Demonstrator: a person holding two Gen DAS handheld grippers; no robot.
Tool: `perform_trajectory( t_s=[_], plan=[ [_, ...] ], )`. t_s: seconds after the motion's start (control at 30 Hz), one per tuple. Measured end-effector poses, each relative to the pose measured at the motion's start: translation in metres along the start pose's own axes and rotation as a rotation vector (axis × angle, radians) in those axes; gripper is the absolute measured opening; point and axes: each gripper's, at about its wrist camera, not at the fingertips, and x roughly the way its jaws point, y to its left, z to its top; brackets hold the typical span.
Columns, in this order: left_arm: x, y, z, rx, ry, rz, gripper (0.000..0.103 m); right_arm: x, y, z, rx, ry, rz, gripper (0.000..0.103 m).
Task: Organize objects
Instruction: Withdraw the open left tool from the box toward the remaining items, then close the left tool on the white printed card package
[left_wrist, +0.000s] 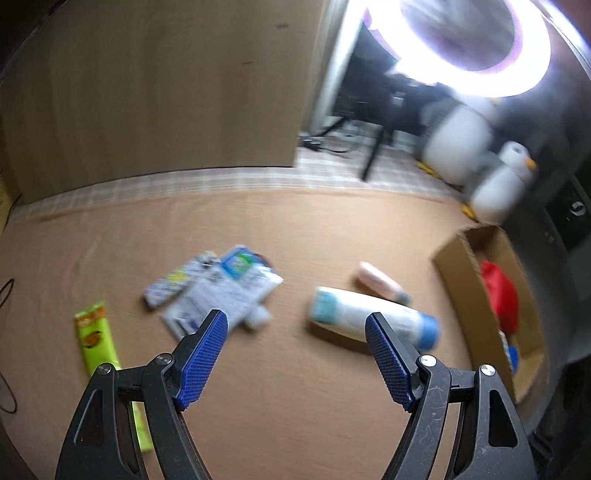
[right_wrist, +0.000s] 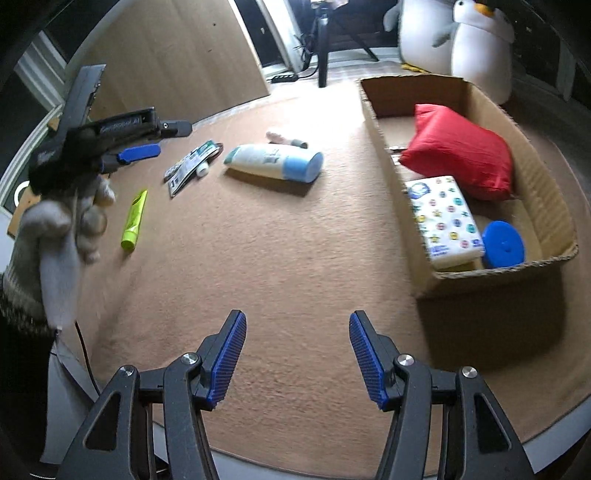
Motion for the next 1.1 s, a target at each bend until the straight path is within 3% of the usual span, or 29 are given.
perform_trajectory(
  t_s=[0.2, 0.4, 0.57, 0.93, 1.0, 1.1],
  plan=[
    [0.018, 0.039, 0.027, -0.056, 0.024, 0.039, 0.075, 0.009, 0.009, 0.001, -0.010, 0.018, 0.001, 0.054],
    [0.049, 0.067, 0.055, -0.112, 0.063, 0.076, 0.061, 0.016, 0.009, 0.001, -0.006, 0.038, -0.011, 0.054],
    [0.079, 0.083, 0.064, -0.174, 0.105, 0.062, 0.055, 0.017, 0.007, 0.001, 0.006, 0.042, -0.021, 0.054],
    [0.108, 0.081, 0.062, -0.167, 0.158, 0.044, 0.054, 0.021, -0.004, 0.000, 0.028, 0.054, -0.050, 0.054],
    [0.110, 0.078, 0.061, -0.156, 0.164, 0.037, 0.051, 0.021, -0.003, 0.001, 0.025, 0.055, -0.050, 0.054],
    [0.111, 0.073, 0.061, -0.138, 0.164, 0.032, 0.036, 0.022, -0.002, 0.002, 0.016, 0.058, -0.053, 0.054]
  ],
)
